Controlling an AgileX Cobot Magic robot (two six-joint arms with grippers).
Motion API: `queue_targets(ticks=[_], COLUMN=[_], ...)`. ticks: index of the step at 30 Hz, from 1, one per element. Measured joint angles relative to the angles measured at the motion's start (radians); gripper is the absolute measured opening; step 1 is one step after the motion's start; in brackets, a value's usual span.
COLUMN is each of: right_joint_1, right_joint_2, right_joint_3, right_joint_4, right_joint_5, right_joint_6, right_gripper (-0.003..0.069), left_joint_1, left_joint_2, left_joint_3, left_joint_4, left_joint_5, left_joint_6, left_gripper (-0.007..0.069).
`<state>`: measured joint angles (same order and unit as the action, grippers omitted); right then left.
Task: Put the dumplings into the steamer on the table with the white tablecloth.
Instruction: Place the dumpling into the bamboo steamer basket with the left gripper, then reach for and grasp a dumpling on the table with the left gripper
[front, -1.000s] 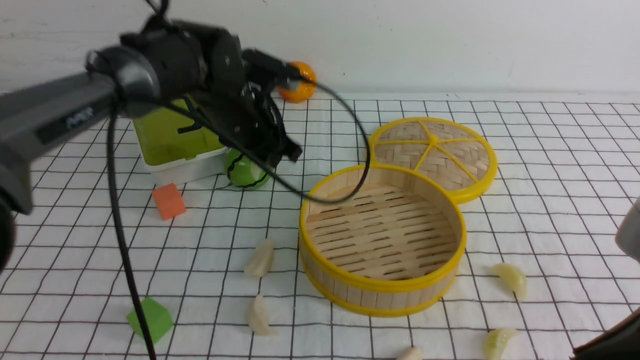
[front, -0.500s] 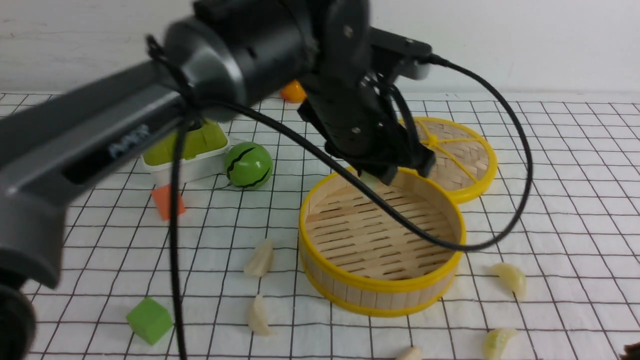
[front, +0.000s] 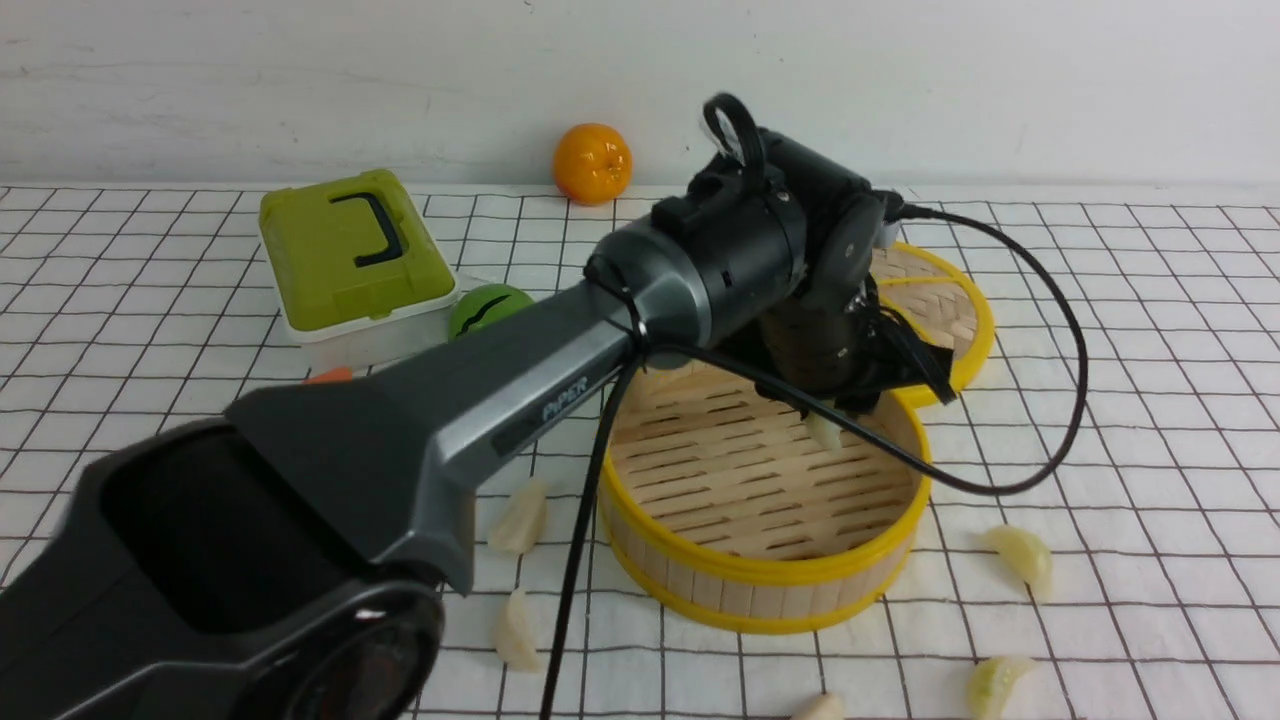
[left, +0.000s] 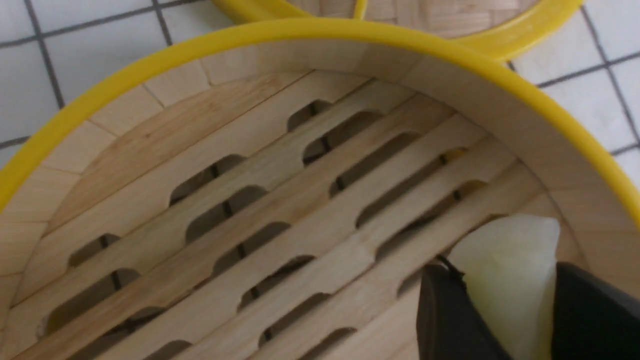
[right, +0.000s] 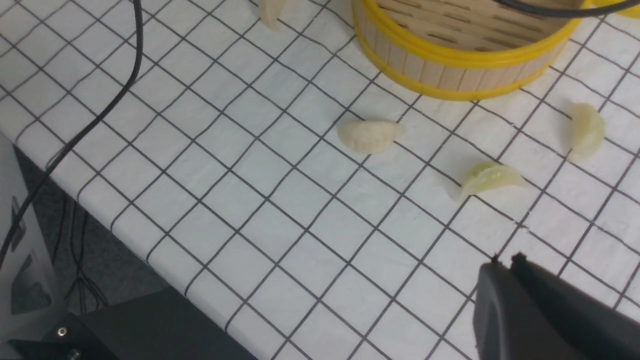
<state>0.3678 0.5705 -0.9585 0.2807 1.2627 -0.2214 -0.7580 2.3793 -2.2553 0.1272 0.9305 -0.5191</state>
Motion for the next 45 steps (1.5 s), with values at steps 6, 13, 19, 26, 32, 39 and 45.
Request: queue_targets(ticks=[6,13,19,26,32,39,45], right_joint_1=[0.0,0.0,0.0,0.0,0.0,0.0,0.0], right_joint_2=[-0.001,-0.001,-0.001,-0.001,-0.001,-0.001,-0.001], right_joint_3=[0.0,0.0,0.0,0.0,0.0,0.0,0.0], right_joint_4=[-0.007,-0.012,-0.015,-0.015,-0.01,-0.003,0.003], right_joint_5=[0.0,0.0,0.0,0.0,-0.02,-0.023,-0.026], right_joint_6=[0.001,0.001,0.001,0.001,0.001,0.001,0.001], right_gripper=[0.0022,0.0028,0.003,0.0036,0.0041,0.0048,0.0049], left_joint_1=[0.0,-0.001,-0.001,-0.001,0.041,0.191,0.25], left_joint_2=[0.064,0.068,0.046,-0.213,-0.465,-0.752,-0.865], left_joint_3=[-0.001,-0.008,-0.091,-0.221,-0.054,0.413,0.812], left_joint_4=[0.088,0.113,0.114,0.142,0.167,0.112,0.062], left_joint_5=[-0.016,-0.01,0.142,0.309,0.31,0.31,0.194], left_joint_6=[-0.122,-0.145,-0.074,0.087,0.121,0.125,0.156], left_gripper=[0.0239,0.034,0.051,0.0555,0.0555,0.0555,0.0553])
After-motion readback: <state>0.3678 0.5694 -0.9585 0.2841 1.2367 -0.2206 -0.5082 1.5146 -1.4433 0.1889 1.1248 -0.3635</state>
